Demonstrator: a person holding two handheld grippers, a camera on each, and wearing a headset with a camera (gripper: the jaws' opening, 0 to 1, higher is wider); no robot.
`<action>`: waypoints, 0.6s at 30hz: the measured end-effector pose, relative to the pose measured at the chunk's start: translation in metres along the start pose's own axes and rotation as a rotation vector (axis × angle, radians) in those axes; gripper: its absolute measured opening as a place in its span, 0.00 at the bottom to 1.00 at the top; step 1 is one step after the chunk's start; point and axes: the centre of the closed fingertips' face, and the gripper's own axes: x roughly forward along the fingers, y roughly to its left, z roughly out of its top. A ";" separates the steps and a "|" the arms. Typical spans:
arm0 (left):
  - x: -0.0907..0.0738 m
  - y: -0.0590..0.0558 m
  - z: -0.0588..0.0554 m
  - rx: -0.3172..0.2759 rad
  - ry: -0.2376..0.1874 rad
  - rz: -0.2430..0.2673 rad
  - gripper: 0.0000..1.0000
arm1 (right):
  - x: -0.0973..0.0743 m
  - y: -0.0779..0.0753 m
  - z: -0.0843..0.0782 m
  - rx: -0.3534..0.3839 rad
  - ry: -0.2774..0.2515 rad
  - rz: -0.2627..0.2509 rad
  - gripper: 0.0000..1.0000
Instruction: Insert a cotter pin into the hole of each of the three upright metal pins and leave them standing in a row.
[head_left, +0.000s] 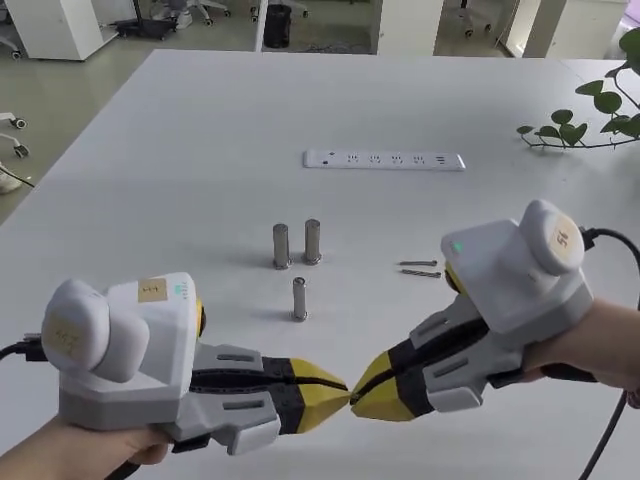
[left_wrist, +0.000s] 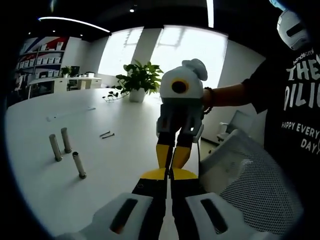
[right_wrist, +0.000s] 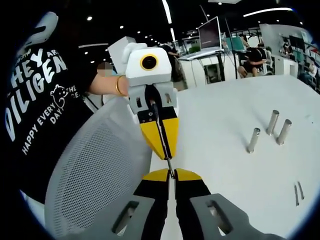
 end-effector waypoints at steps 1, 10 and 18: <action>0.000 -0.001 0.000 -0.001 0.003 -0.004 0.00 | 0.000 0.001 0.000 -0.005 0.003 0.003 0.00; 0.001 -0.002 -0.003 0.022 0.015 0.002 0.00 | 0.001 0.003 -0.003 -0.124 0.052 -0.008 0.00; -0.001 0.013 -0.002 0.039 -0.003 0.081 0.02 | 0.001 -0.013 -0.009 -0.124 0.111 -0.067 0.00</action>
